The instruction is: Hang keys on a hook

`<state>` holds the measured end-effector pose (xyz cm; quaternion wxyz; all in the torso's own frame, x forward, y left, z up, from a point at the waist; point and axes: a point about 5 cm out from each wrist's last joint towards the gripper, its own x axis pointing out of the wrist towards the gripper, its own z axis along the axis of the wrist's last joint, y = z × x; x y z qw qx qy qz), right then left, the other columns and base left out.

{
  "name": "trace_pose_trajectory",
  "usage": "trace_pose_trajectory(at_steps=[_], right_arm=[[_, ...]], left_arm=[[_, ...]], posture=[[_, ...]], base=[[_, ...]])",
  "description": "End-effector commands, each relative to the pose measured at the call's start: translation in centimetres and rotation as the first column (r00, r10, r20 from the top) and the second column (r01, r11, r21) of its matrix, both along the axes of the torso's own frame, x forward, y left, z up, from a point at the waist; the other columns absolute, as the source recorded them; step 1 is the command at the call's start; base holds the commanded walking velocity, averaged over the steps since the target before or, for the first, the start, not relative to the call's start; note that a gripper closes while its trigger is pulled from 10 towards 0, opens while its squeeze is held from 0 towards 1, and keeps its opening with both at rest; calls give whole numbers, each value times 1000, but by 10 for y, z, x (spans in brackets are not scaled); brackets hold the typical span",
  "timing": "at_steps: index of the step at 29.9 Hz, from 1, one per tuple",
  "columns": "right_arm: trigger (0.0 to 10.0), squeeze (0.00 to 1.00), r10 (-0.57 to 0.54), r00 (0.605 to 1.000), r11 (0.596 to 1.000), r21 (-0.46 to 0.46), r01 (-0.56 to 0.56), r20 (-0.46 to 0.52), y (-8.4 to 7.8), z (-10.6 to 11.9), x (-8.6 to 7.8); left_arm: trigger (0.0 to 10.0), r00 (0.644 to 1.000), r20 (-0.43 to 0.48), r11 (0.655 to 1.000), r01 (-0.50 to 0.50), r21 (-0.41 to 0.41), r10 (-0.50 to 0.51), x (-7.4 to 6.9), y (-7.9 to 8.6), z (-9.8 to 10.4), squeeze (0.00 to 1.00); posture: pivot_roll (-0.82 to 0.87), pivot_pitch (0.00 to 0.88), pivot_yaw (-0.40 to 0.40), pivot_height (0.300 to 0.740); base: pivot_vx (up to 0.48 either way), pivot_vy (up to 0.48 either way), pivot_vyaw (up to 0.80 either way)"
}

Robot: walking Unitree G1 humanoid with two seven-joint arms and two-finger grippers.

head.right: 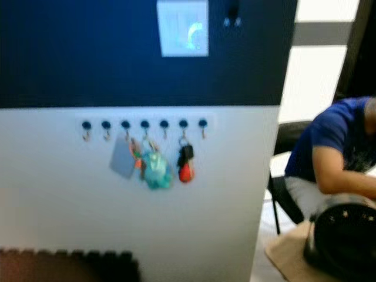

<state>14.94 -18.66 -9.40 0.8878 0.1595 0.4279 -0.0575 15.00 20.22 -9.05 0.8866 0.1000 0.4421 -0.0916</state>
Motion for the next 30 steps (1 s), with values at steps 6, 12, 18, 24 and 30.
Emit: trace_pose_trajectory(at_steps=[6, 12, 18, 24, 30], right_arm=[[10000, 0, -2, 1000, 1000, 1, 2, -6, 1, 0, 0], [10000, 0, -51, 999, 999, 3, 51, -9, -3, 0, 0], [10000, 0, -54, 998, 998, 8, 55, -6, -2, 0, 0], [10000, 0, -59, 998, 998, 13, 60, -7, -2, 0, 0], [10000, 0, -63, 998, 998, 11, 63, -9, -2, -1, -1]], left_arm=[[10000, 1000, -6, 1000, 8, 12, -8, -1, 1, 0, 0], [10000, 1000, -4, 1000, 12, 19, -12, 0, 2, 0, 0], [10000, 1000, 0, 1000, 7, 29, -7, 5, 5, 2, 0], [10000, 1000, -2, 999, 3, 43, -2, 7, 7, 3, 0], [10000, 1000, 17, 999, -19, 45, 18, 15, 10, 6, 0]], posture=[[79, 11, 25, 740], [80, 10, 25, 740], [81, 13, 29, 740], [79, 11, 32, 740], [77, 2, 27, 740]], base=[[0, 0, 735], [0, 0, 91], [0, 0, 0], [0, 0, 0], [0, 0, 0]])
